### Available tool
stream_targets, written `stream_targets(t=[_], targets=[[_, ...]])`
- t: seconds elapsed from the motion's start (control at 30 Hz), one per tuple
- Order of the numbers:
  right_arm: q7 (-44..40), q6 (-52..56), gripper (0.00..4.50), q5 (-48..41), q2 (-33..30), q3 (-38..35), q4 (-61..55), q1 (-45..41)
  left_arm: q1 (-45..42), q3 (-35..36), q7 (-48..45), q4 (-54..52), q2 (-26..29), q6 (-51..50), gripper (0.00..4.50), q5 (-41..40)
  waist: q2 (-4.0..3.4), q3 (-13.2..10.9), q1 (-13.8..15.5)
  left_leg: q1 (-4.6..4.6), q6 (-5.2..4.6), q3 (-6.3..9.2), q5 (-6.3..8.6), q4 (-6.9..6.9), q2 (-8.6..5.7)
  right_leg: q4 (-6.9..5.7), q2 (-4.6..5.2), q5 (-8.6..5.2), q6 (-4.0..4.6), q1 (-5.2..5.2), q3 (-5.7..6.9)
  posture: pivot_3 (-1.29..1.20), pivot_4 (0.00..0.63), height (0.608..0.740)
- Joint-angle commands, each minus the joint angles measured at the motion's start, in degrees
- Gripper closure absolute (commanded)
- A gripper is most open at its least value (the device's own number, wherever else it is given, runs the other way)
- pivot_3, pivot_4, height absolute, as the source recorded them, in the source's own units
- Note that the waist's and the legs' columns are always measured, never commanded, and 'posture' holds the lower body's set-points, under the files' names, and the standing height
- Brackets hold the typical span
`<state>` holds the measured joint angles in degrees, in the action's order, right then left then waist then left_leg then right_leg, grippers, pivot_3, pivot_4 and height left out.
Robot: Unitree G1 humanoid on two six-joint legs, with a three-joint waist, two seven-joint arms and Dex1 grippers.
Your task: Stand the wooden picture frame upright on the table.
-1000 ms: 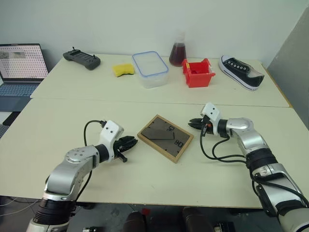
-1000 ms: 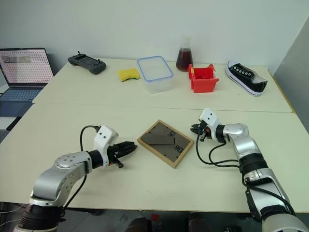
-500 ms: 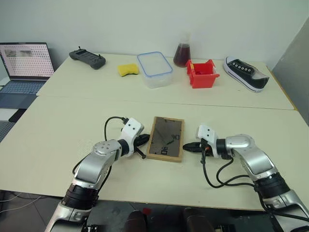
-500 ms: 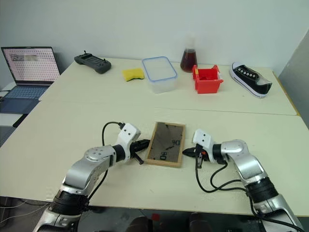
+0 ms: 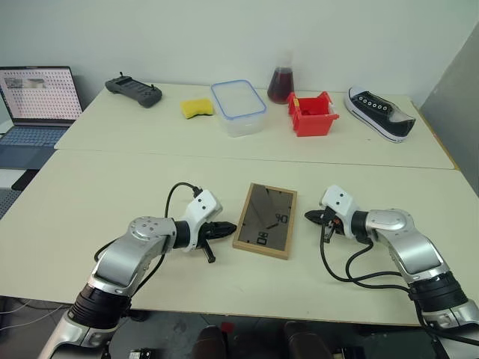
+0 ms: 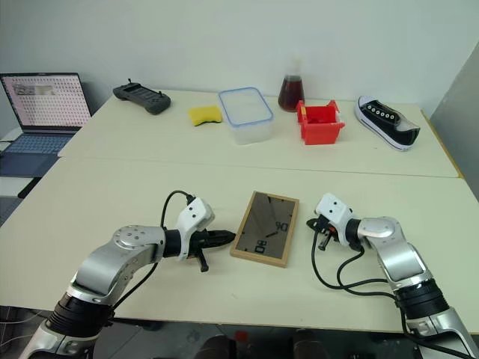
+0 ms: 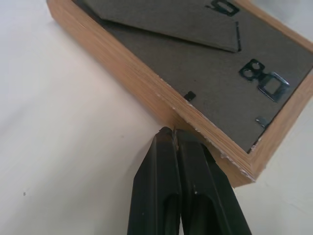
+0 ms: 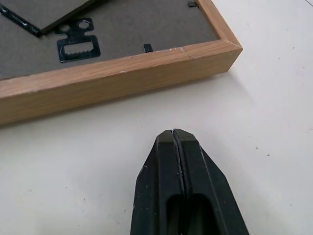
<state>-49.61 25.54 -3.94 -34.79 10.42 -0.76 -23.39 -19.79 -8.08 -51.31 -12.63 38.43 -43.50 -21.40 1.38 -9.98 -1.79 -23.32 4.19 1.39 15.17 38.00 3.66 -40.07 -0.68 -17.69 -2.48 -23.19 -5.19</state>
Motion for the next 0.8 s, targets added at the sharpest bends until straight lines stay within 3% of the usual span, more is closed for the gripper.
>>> stream_targets(t=[0.03, 0.17, 0.3, 0.53, 0.67, 0.8], targets=[[0.5, -0.5, 4.5, -0.8, -0.6, -2.0, -1.5, 0.1, -1.8, 8.6, -7.4, 2.7, 4.1, -9.5, 3.83, -11.0, 0.0, 0.0, -0.1, 0.0, 0.0, 0.01, 0.0, 0.0, 0.01, 0.0, -0.01, 0.0, 0.0, 0.0, 0.01, 0.0, 0.15, 0.74], [0.3, -1.4, 4.5, -1.5, 0.9, -1.3, -0.7, 0.5, -6.6, 13.3, -9.8, 12.5, 5.1, -28.9, 3.0, -21.3, -0.01, 0.0, -0.3, 0.02, -0.02, 0.01, 0.01, -0.02, 0.02, 0.0, -0.04, -0.01, 0.0, -0.01, 0.01, 0.0, 0.15, 0.74], [0.5, -2.9, 4.5, -0.9, 2.4, -0.2, 0.3, 0.1, -13.6, 13.9, -8.1, 20.9, 3.0, -40.1, 2.26, -24.1, 0.04, 0.0, 0.0, -0.02, -0.02, 0.08, 0.01, 0.03, -0.01, -0.02, -0.04, -0.01, 0.0, 0.01, 0.11, 0.0, 0.15, 0.74], [1.6, -1.3, 4.5, -0.6, 5.7, 1.7, -1.3, -0.7, -16.4, 10.0, -9.5, 26.0, 2.0, -44.0, 0.81, -24.6, 0.02, 0.0, -0.6, 0.02, 0.02, 0.07, -0.01, 0.0, 0.04, -0.07, -0.05, -0.02, 0.01, -0.02, 0.08, 0.0, 0.15, 0.74], [2.1, 0.2, 4.5, -0.9, 7.3, 3.0, -3.0, -0.8, -14.5, 8.2, -8.0, 26.0, -1.4, -42.1, 0.03, -24.0, 0.01, 0.0, -0.8, 0.05, 0.04, 0.07, -0.02, 0.0, 0.04, -0.1, -0.04, -0.02, 0.02, -0.02, 0.06, 0.0, 0.15, 0.74], [3.7, 2.9, 4.5, -1.4, 9.5, 3.5, -5.0, -0.8, -12.7, 8.8, -5.7, 23.7, -6.0, -42.5, 0.03, -25.1, 0.01, 0.0, -0.7, 0.05, 0.05, 0.05, -0.03, 0.01, 0.04, -0.12, -0.04, -0.02, 0.02, -0.02, 0.04, 0.0, 0.15, 0.74]])
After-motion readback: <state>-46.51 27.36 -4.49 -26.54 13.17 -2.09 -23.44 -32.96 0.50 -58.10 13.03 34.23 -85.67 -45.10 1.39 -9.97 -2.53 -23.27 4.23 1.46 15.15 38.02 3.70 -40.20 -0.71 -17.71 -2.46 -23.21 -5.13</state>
